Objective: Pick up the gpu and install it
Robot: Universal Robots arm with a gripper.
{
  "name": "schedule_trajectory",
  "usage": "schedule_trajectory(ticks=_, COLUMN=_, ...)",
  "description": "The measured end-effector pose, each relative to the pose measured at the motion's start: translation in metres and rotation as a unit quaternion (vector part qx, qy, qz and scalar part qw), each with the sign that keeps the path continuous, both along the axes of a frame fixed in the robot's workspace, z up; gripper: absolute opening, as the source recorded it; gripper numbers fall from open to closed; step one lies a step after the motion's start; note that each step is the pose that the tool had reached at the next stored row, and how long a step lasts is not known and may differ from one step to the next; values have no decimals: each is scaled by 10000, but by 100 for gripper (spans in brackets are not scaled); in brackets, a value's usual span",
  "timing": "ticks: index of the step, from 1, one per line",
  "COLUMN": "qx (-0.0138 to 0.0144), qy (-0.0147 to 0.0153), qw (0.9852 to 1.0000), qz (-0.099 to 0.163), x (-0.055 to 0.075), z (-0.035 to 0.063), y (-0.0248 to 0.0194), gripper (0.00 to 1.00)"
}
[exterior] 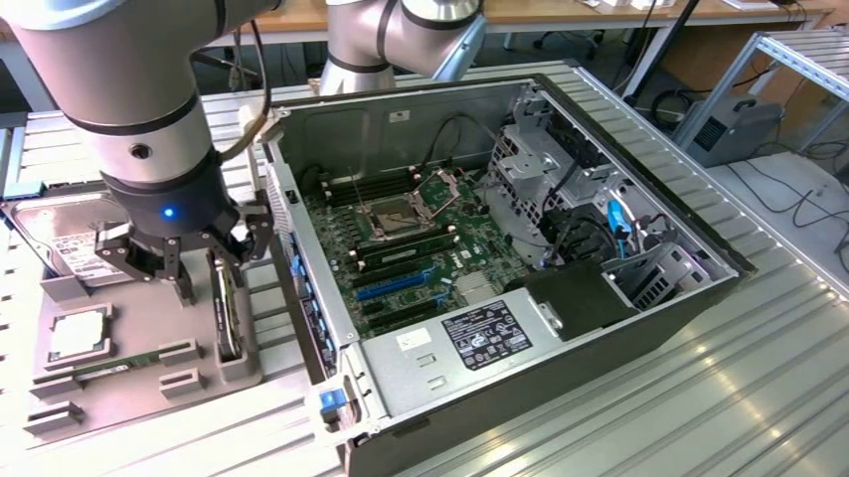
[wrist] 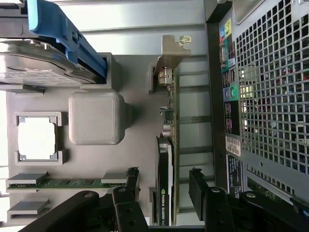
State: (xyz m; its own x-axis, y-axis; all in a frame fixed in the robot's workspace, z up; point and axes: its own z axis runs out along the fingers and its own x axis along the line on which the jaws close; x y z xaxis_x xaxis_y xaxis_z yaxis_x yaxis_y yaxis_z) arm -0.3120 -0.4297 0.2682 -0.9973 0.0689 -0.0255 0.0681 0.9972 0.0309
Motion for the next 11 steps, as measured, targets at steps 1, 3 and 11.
schedule_trajectory(ticks=1, qx=0, qy=0, qw=10000, qz=0, x=0, z=-7, y=0, gripper=54)
schedule_trajectory(ticks=3, qx=-1, qy=0, qw=10000, qz=0, x=1, z=-25, y=1, gripper=54)
schedule_trajectory(ticks=11, qx=-7, qy=0, qw=10000, qz=0, x=3, z=-83, y=5, gripper=54)
